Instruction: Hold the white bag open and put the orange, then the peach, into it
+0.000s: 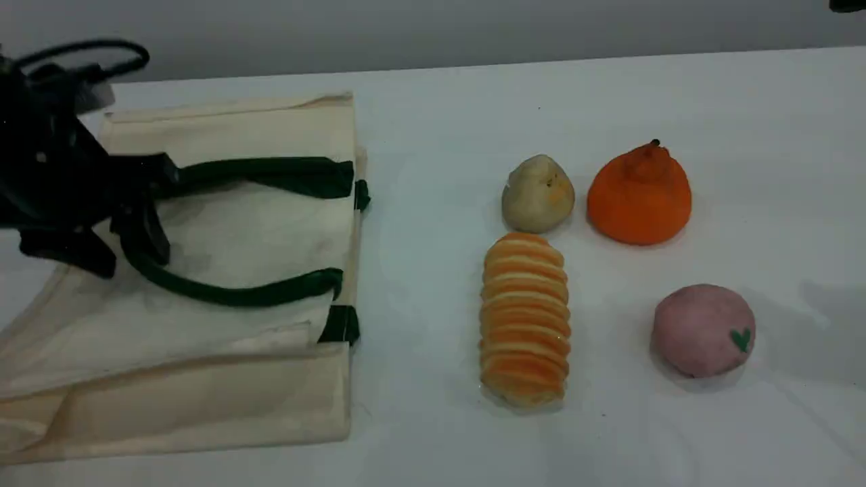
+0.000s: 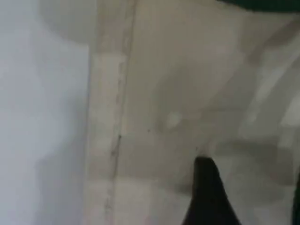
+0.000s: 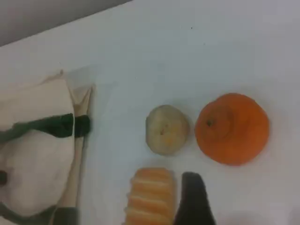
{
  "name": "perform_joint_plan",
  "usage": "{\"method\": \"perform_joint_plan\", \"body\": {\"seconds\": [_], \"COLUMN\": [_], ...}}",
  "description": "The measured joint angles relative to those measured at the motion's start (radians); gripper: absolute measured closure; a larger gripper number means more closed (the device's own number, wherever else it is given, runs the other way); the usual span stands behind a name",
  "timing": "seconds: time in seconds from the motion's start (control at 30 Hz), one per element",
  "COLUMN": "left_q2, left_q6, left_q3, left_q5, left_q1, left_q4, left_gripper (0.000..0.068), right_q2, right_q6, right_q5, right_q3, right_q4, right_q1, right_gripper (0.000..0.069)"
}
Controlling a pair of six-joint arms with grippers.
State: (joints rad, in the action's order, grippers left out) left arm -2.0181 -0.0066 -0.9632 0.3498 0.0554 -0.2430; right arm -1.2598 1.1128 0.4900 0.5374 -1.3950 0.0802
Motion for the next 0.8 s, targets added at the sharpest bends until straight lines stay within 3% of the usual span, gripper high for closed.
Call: {"method": "perform_joint_plan", "body": {"seconds": [0.17, 0.37, 0.57, 0.8], "left_q2": [-0.006, -0.006, 0.03, 0.159], "left_q6": [0.007, 0.007, 0.007, 0.077], "left_q3": [0.0, 0.0, -0.011, -0.127], "left_q5": [-0.016, -0.04, -0.016, 0.176], "left_q1": [0.001, 0.001, 0.007, 0.027], "left_q4": [0.0, 0.0, -0.004, -0.046], "left_gripper": [0.0357, 0.0618, 0.0619, 0.0619], "right_q2": [0.0, 0.0, -0.016, -0.107], "right_q6": [0.0, 0.0, 0.015, 0.188], "right_q5": [-0.002, -0.002, -0.029, -0.045], "right_q3": [0.0, 0.0, 0.0, 0.0], "right_q4": [-0.001, -0.001, -0.028, -0.201], "right_q1": [0.0, 0.0, -0.001, -0.001], "right_gripper": [0.0233, 0.0233, 0.0233, 0.0233]}}
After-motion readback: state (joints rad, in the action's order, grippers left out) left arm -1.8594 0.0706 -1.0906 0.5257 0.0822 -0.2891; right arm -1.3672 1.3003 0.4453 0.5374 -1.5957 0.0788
